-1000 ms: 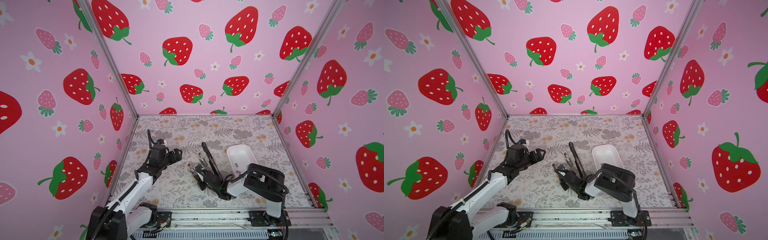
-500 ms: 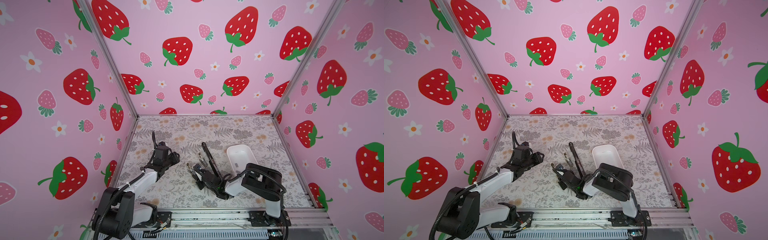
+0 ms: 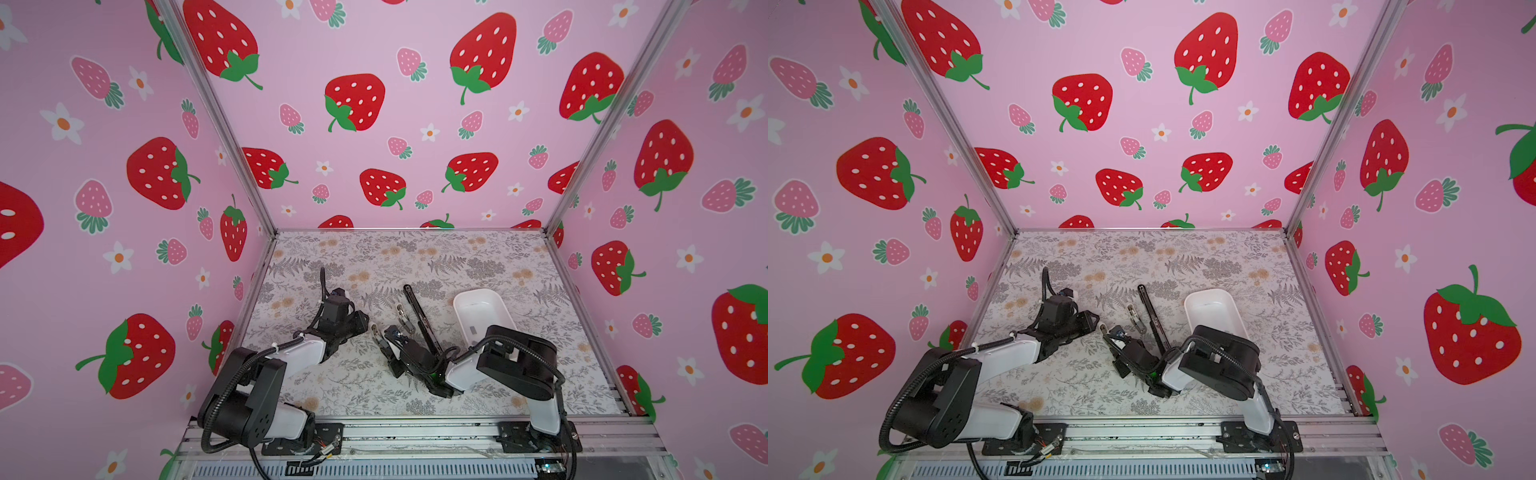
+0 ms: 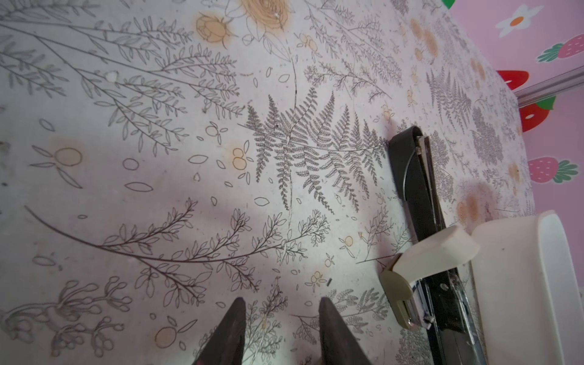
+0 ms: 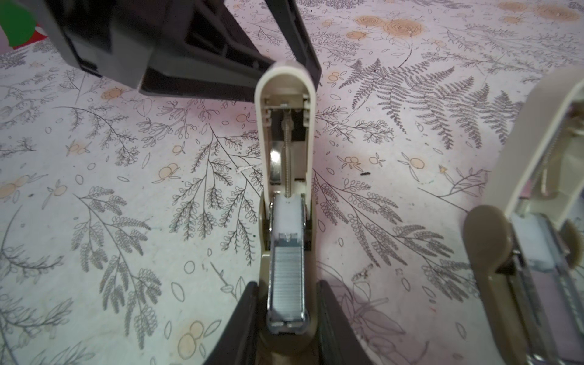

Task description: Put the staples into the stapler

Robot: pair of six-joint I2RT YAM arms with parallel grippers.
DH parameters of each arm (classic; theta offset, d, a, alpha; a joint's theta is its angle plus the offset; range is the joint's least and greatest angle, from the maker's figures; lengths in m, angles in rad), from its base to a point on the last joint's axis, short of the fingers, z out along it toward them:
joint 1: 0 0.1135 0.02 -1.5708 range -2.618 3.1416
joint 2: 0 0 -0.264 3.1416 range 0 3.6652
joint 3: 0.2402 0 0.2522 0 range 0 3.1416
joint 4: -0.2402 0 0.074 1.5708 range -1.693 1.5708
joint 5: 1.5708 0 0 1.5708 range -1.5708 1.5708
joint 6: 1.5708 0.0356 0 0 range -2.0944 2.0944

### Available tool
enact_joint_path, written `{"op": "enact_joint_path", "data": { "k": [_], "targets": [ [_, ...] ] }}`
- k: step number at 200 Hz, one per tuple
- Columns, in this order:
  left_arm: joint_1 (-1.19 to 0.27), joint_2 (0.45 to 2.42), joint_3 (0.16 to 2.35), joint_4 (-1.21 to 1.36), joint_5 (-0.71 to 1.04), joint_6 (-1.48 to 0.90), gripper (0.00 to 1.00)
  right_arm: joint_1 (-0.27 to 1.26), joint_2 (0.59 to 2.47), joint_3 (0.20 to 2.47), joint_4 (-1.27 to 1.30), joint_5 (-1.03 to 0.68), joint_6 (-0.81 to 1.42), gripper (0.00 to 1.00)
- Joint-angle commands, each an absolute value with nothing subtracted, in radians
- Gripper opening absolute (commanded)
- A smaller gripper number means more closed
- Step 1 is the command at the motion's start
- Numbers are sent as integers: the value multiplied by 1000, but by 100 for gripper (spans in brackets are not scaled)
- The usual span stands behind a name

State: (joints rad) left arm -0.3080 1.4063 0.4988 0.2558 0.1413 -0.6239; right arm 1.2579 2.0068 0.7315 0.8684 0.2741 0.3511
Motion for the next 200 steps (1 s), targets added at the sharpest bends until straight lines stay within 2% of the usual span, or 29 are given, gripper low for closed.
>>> {"op": "enact_joint_path", "data": {
  "k": [1, 100, 200],
  "targets": [
    [-320, 1409, 495, 311, 129, -594, 41, 1266, 2066, 725, 732, 268, 394, 21],
    [-407, 1346, 398, 471, 87, -382, 37, 1258, 2071, 735, 750, 334, 450, 21],
    [-530, 1333, 336, 600, 42, -216, 37, 1256, 2065, 728, 777, 337, 461, 23]
  ]
}}
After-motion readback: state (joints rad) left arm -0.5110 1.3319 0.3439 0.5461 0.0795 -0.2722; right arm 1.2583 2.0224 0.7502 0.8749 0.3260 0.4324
